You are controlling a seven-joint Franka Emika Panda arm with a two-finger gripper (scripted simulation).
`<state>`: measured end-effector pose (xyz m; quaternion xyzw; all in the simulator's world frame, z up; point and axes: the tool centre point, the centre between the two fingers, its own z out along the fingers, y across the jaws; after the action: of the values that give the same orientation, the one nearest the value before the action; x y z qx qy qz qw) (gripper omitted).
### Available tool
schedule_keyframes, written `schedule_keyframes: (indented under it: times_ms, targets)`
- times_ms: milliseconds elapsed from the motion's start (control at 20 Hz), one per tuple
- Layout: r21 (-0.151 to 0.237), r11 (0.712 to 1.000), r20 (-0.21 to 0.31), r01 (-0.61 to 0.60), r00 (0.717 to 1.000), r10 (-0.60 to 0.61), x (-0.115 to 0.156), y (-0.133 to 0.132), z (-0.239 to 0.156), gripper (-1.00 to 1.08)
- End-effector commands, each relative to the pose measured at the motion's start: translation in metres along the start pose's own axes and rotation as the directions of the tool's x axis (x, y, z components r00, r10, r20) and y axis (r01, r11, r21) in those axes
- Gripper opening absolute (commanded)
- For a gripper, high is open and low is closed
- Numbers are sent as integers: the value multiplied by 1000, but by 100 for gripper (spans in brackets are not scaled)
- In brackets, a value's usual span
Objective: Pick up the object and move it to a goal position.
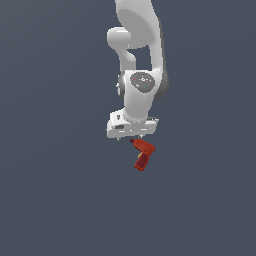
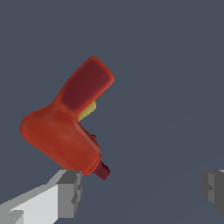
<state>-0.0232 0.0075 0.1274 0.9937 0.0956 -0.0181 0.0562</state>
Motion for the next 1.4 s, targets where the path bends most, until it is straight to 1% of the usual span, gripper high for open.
schedule_keyframes:
  times_ms: [0, 300, 500, 700, 850, 1050, 1200, 1350]
  targets:
    - [-6, 1000, -2, 12, 1000, -12, 0, -2, 2, 108]
    - [6, 1000, 1, 28, 1000, -28, 0, -22, 5, 108]
    - [2, 1000, 0, 29, 1000, -29, 0, -20, 5, 108]
    - [-13, 999, -6, 53, 999, -53, 0, -21, 8, 108]
    - [-31, 996, -13, 82, 997, -82, -1, -21, 12, 108]
    - [-66, 988, -25, 139, 990, -141, -2, -22, 19, 108]
    - [-98, 975, -36, 198, 979, -202, -4, -25, 25, 108]
    - [-134, 954, -46, 269, 960, -278, -6, -29, 33, 108]
